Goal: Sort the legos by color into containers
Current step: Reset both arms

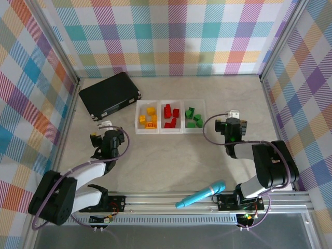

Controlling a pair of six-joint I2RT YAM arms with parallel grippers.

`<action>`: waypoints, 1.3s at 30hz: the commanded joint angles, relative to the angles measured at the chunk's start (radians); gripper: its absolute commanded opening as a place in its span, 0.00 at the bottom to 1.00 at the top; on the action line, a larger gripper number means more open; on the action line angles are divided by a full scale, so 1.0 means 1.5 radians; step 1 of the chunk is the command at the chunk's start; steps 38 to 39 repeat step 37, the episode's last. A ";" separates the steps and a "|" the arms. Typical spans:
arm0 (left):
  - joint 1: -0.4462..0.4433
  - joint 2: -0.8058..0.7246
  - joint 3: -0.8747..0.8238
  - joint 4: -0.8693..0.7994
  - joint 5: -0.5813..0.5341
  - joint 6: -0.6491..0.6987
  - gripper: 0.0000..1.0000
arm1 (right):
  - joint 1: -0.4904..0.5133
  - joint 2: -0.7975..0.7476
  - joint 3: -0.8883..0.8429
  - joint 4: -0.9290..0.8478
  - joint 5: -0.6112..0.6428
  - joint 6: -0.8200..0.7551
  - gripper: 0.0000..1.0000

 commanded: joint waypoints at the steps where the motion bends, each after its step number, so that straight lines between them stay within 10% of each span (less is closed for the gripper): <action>1: 0.024 0.076 0.051 0.108 0.050 0.051 0.99 | -0.046 -0.010 0.021 0.005 -0.142 0.038 0.99; 13: 0.144 0.221 0.077 0.215 0.358 0.048 1.00 | -0.048 0.018 -0.024 0.112 -0.188 0.017 0.99; 39: 0.148 0.219 0.074 0.214 0.361 0.049 1.00 | -0.054 0.016 -0.017 0.096 -0.233 0.007 0.99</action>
